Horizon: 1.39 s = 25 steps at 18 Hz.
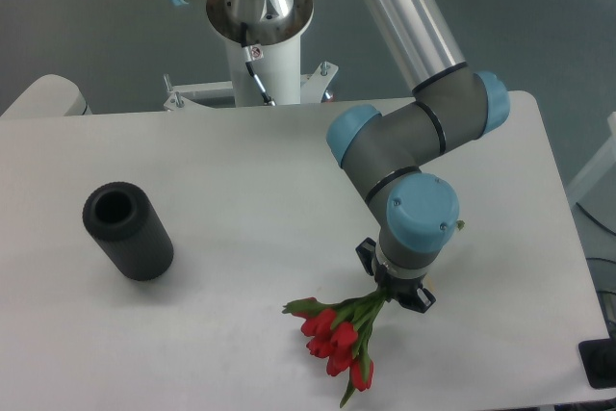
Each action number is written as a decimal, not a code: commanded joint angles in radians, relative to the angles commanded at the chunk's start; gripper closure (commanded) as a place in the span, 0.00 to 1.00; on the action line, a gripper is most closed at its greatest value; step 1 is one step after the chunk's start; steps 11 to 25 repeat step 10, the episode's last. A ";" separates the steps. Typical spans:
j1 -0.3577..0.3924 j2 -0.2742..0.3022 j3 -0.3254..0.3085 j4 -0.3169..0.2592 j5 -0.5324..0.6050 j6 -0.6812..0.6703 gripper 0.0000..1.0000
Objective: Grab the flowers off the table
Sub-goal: 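Lift the held tulip bouquet up off the table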
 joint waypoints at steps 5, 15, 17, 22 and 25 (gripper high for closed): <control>-0.005 0.000 -0.003 0.008 0.006 0.002 0.74; -0.005 0.000 -0.009 0.011 0.005 0.002 0.74; -0.005 0.000 -0.009 0.011 0.005 0.002 0.74; -0.005 0.000 -0.009 0.011 0.005 0.002 0.74; -0.005 0.000 -0.009 0.011 0.005 0.002 0.74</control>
